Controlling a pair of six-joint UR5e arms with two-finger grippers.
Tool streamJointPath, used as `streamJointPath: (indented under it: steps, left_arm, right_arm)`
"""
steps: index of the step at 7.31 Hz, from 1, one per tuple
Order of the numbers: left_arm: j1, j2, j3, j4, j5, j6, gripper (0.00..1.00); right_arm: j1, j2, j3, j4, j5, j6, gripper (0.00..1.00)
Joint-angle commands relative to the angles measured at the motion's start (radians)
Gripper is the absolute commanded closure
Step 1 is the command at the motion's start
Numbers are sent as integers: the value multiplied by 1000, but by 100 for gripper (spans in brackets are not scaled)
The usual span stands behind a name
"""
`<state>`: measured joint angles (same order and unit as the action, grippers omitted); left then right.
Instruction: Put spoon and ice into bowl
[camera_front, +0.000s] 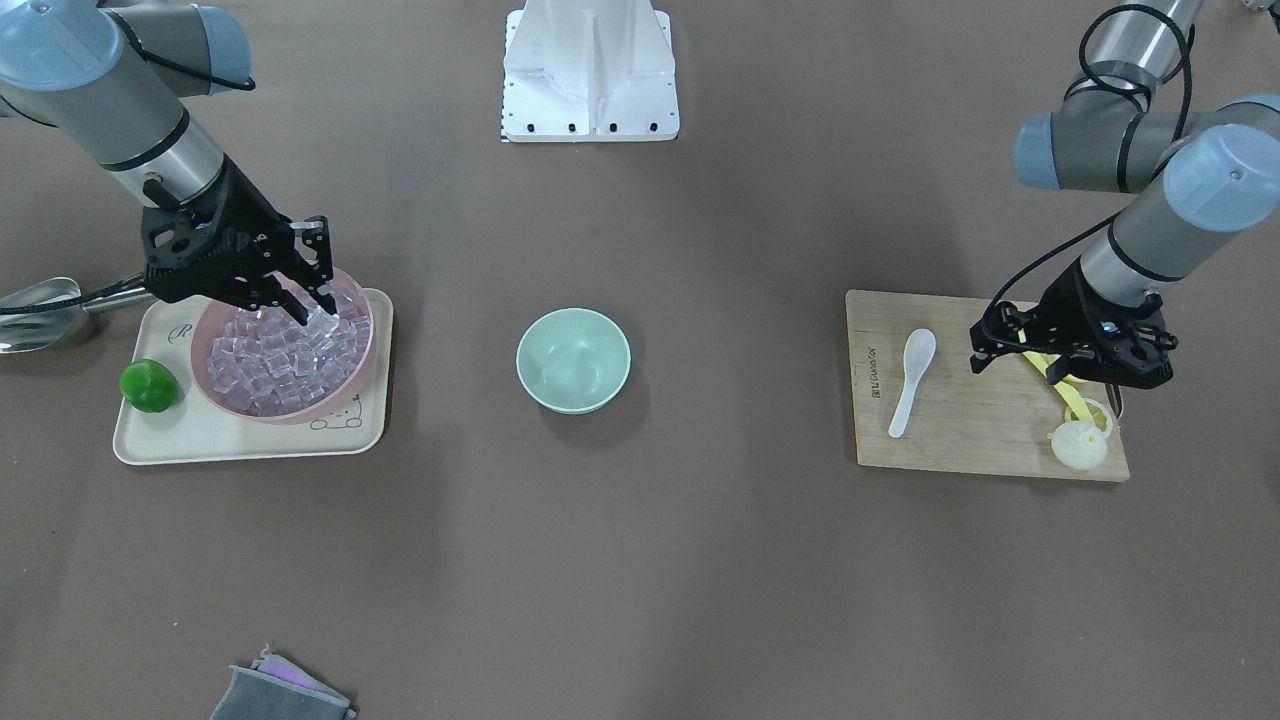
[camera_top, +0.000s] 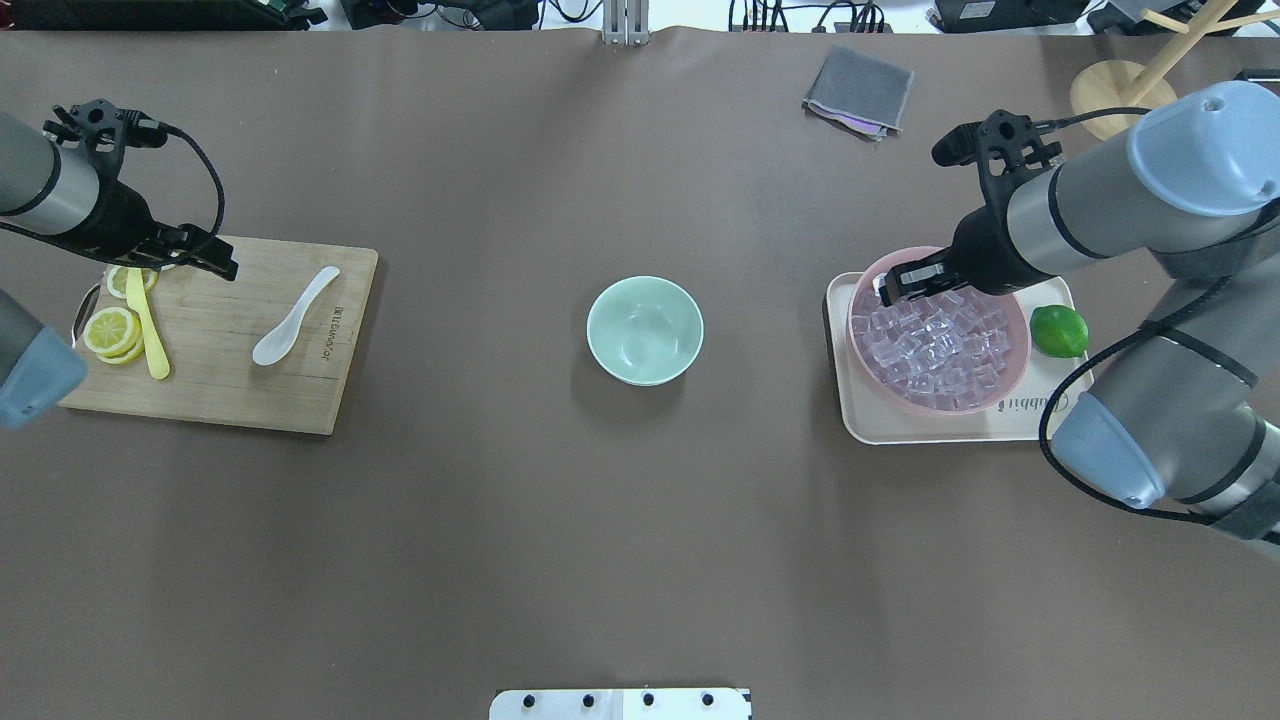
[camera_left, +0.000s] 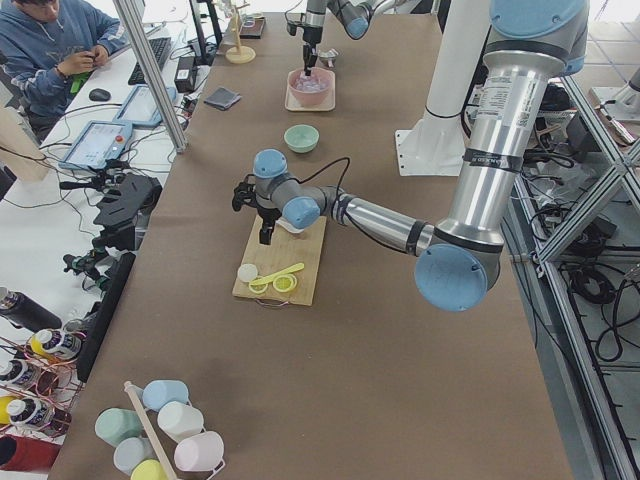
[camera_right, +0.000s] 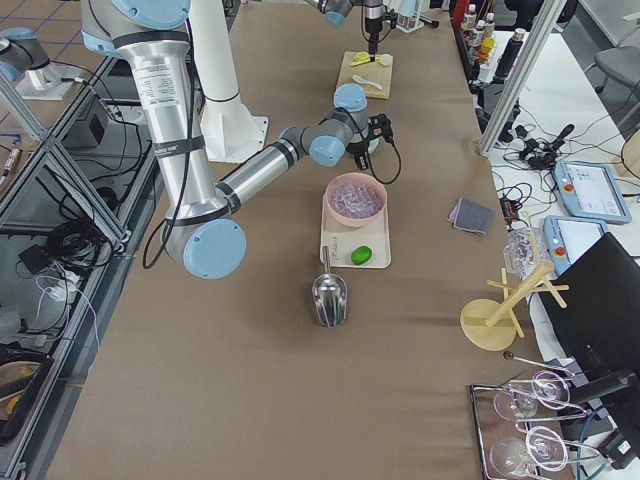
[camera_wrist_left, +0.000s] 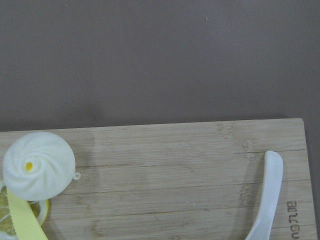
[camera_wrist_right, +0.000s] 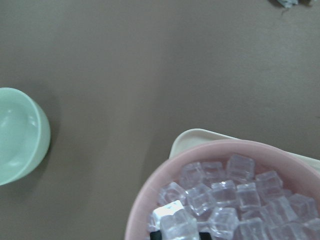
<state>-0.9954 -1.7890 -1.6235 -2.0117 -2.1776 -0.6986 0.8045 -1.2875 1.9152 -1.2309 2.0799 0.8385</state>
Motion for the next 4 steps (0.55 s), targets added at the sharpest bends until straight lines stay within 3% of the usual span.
streamJointPath:
  steps: [1, 4]
  left_arm:
    - [55, -18, -1, -34, 21, 4, 3]
    - [158, -49, 4, -36, 91, 7, 4]
  right_arm:
    - [-147, 152, -77, -2, -163, 153, 100]
    - [-258, 319, -229, 2, -317, 258, 100]
